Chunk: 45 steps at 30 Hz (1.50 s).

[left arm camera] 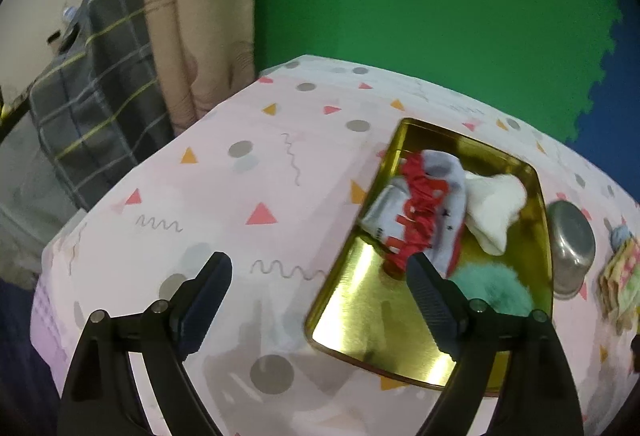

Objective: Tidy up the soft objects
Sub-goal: 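Withdraw the left tool from the tin while the right tool holds the yellow mitten, then carry the yellow mitten into the gold tin and open the right tool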

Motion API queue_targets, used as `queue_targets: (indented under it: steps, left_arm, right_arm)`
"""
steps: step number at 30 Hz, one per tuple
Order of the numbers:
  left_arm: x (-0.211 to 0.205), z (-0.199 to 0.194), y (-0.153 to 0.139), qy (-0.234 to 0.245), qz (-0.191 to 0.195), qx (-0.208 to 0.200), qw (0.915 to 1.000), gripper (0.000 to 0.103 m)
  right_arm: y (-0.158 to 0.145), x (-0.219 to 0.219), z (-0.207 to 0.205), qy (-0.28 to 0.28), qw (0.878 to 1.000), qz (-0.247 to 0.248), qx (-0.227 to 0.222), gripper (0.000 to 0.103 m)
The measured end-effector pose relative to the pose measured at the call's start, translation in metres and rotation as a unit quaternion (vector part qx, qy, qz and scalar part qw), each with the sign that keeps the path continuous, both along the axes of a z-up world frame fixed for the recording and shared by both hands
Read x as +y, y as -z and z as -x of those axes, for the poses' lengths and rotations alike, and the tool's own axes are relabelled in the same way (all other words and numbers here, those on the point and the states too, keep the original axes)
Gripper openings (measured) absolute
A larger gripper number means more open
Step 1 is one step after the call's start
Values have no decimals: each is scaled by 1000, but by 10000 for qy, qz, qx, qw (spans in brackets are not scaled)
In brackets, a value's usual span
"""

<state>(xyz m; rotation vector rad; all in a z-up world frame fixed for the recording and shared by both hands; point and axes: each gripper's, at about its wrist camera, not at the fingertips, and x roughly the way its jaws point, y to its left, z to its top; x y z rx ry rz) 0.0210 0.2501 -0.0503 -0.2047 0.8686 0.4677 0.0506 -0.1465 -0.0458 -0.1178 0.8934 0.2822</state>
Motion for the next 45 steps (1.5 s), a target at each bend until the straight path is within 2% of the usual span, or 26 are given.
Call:
queue_targets:
  steps: [4,9,15,21,26,32,41,45]
  left_arm:
    - [16,6,-4,-212,-16,13,9998,87]
    - [38,13,-5,-508,230,-51,9984,87]
    - [50,16,-3,-615,94,61,9980,87]
    - [58,18,-2,-725,245,60,9970,87]
    - [58,17,-1,-694,277,51,9972,87]
    - [56,16,0,-652,337,59,9973,87]
    - [50,14,3,-567,321,96,9978,87]
    - [49,13,3,-552,329,99,9979,87]
  right_arm:
    - [-5,28,-2,-294,9996,-34,-10,40]
    - [-14,66,-3,-717,9974,-90,-78,40]
    - [-22,116,-4,-1256,9918,-183,-147,40]
    - [-25,171,-4,-1793,9833,-248,-175,40]
    - [-15,215,-9,-2104,9773,-224,-72,40]
    - [2,241,-14,-2226,9749,-89,43,40]
    - [17,254,-23,-2179,9756,53,249,44]
    - [17,252,-21,-2137,9766,85,202,59]
